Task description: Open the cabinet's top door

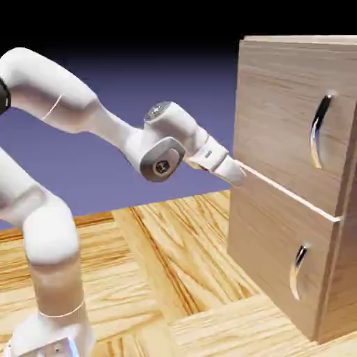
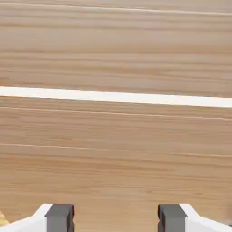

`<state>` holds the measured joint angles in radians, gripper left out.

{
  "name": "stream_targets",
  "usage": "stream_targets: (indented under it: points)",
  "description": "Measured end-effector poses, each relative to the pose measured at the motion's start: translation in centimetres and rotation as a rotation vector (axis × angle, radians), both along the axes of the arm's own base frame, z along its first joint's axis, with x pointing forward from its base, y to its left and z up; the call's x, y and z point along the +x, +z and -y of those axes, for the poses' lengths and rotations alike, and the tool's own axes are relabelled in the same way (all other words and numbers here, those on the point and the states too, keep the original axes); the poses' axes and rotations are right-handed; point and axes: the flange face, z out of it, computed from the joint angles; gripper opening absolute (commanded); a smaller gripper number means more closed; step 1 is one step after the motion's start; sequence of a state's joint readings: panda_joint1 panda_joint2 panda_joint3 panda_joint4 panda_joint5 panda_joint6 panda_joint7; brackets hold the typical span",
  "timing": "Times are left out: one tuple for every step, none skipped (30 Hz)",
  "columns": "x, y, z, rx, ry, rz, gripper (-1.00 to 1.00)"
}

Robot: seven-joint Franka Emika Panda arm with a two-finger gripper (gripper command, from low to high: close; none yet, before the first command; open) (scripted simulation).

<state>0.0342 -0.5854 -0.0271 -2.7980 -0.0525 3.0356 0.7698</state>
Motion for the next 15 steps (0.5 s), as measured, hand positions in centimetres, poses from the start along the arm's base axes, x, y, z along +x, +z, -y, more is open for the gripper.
stream_targets:
  points:
    - [0.0,0.9,-0.1,-0.004,0.009,0.022,0.00]
    - [-0.1,1.9,-0.2,-0.008,0.018,0.043,0.00]
    - [-0.2,2.8,-0.3,-0.012,0.026,0.065,0.00]
    - [-0.2,3.7,-0.4,-0.016,0.034,0.086,0.00]
    - [-0.4,4.6,-0.4,-0.019,0.041,0.107,0.00]
    - [-0.5,5.5,-0.4,-0.023,0.048,0.129,0.00]
    - [-0.7,6.3,-0.4,-0.026,0.055,0.150,0.00]
    - [-0.8,7.1,-0.3,-0.028,0.061,0.171,0.00]
    - [-1.0,7.9,-0.3,-0.031,0.067,0.192,0.00]
    - [-1.2,8.7,-0.2,-0.033,0.072,0.213,0.00]
    - [-1.4,9.5,0.0,-0.035,0.077,0.233,0.00]
    - [-1.6,10.2,0.1,-0.037,0.081,0.254,0.00]
    - [-1.8,10.9,0.3,-0.038,0.085,0.274,0.00]
    - [-2.1,11.6,0.5,-0.039,0.088,0.294,0.00]
    - [-2.3,12.2,0.7,-0.040,0.091,0.314,0.00]
